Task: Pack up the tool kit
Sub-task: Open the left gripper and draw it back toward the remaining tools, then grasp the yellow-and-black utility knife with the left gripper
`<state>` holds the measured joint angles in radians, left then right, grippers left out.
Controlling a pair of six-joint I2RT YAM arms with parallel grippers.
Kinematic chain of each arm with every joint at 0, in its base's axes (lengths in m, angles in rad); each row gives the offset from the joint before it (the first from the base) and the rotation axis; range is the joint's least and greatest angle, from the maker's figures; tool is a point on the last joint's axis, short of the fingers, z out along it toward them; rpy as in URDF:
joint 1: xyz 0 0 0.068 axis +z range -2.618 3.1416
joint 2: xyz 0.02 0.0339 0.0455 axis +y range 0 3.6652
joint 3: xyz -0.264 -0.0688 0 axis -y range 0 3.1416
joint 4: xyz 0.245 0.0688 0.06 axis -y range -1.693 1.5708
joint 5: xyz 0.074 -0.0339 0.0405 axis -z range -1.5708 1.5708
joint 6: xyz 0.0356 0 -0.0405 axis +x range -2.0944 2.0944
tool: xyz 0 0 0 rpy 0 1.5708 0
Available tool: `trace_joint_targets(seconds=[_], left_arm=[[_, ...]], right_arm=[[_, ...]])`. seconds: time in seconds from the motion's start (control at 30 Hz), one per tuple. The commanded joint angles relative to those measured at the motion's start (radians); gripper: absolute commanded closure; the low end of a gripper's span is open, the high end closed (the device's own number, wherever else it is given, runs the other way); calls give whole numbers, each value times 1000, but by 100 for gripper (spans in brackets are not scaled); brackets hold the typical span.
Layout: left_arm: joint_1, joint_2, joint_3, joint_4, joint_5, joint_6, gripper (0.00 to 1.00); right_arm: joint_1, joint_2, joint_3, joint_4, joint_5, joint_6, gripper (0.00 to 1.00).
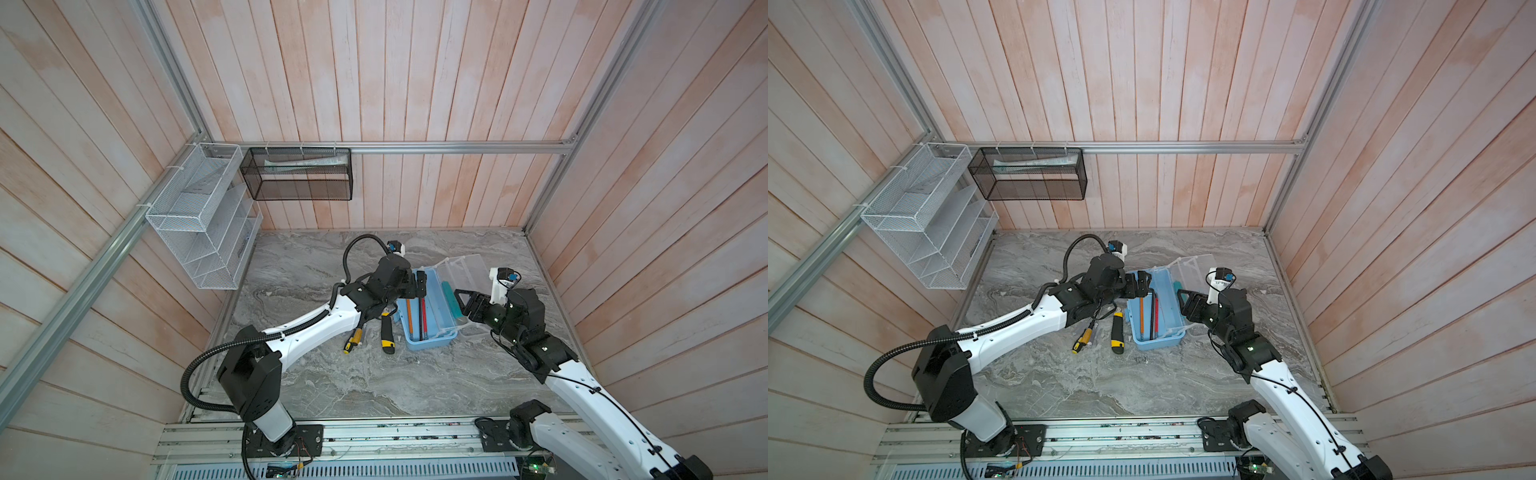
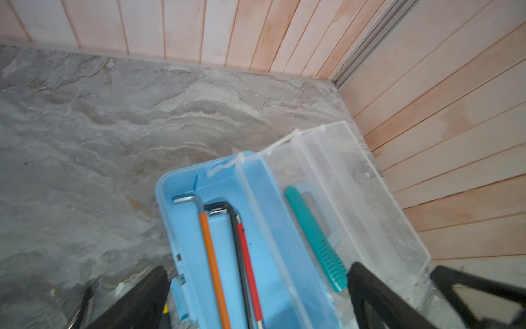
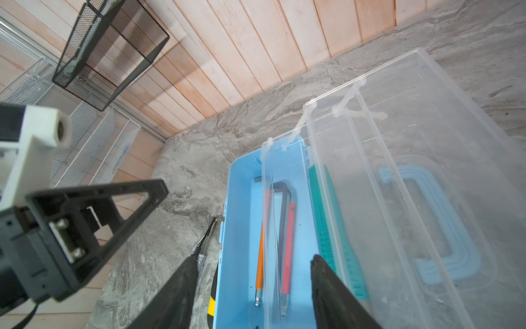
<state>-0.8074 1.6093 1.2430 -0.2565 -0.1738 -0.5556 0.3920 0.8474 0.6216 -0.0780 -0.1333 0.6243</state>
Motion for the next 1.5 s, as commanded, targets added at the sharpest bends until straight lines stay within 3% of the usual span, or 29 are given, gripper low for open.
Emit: trace_joint_targets(seconds=[0.0,0.13,0.27,0.63,1.13,1.47], left_arm=[[-6,-57,-126,-109,-43,18,1],[-8,-127,-267,-81,-19,-45,5],[-9,-129,-309,-75,-15,-56,8],[-9,-31,-285,-53,9,-27,24],[-13,93,-268,-23,50,-27,29],[-35,137,-253,-37,-5,-20,34]], right_arm=[[10,-1,40,-23,-4,-12,38],[16,10,52,-25,-2,-8,41],[27,38,63,-17,-5,-11,41],[40,62,60,-3,3,-6,42],[40,85,51,30,-7,-5,42],[39,76,25,43,-5,-3,42]])
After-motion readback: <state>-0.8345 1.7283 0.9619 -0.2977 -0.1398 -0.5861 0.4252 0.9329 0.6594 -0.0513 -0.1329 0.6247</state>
